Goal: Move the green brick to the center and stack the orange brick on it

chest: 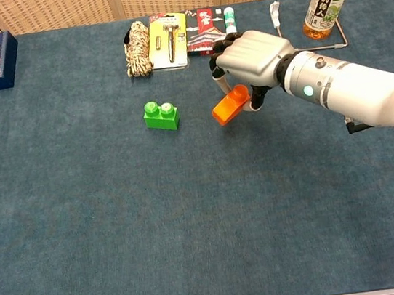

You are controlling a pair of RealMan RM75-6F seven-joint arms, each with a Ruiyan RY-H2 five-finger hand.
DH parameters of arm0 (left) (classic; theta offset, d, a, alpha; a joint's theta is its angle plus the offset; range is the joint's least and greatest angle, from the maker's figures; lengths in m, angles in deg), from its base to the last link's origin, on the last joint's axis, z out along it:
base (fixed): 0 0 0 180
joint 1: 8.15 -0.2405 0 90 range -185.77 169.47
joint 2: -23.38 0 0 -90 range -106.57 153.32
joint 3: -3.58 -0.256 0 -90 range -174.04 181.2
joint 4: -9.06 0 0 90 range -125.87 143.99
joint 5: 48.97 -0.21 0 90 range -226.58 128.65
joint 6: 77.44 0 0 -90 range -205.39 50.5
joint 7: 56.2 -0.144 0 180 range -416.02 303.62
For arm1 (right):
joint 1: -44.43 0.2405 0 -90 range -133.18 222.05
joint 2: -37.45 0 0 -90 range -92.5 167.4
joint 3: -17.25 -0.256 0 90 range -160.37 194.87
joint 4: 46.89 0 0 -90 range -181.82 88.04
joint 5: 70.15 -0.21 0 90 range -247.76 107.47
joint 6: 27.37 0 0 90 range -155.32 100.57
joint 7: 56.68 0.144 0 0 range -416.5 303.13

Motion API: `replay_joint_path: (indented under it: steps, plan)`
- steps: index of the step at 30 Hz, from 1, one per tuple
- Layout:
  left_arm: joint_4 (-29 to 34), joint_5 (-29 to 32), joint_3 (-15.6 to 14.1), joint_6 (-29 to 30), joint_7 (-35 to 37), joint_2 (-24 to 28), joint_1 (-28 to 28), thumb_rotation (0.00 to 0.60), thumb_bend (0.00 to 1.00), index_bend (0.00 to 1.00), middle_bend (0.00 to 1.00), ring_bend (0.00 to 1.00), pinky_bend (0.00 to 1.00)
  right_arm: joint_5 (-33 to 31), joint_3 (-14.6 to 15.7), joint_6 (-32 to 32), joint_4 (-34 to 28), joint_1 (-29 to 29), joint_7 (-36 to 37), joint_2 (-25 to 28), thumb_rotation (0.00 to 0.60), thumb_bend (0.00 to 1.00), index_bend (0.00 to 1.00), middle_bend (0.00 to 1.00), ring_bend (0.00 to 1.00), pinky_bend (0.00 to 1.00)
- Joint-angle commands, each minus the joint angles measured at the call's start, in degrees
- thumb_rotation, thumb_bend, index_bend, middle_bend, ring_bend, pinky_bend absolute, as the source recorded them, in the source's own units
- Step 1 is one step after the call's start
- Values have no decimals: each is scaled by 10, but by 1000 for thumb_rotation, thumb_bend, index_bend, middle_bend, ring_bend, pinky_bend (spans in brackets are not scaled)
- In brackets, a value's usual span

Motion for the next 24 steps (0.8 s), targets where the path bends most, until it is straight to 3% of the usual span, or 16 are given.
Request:
replay_joint_path:
  steps: [1, 24]
  plan:
    - [-3, 6, -1, 0, 2, 3, -4, 600, 294, 168, 162, 96, 150, -2, 3, 4, 0, 4, 0, -2, 600, 264, 608, 226, 42, 72]
    - [-66, 65, 14, -62, 9, -29, 6, 600, 294, 216, 163, 96, 150, -27, 16, 34, -9, 49, -33, -36, 600, 265, 608, 226, 42, 72]
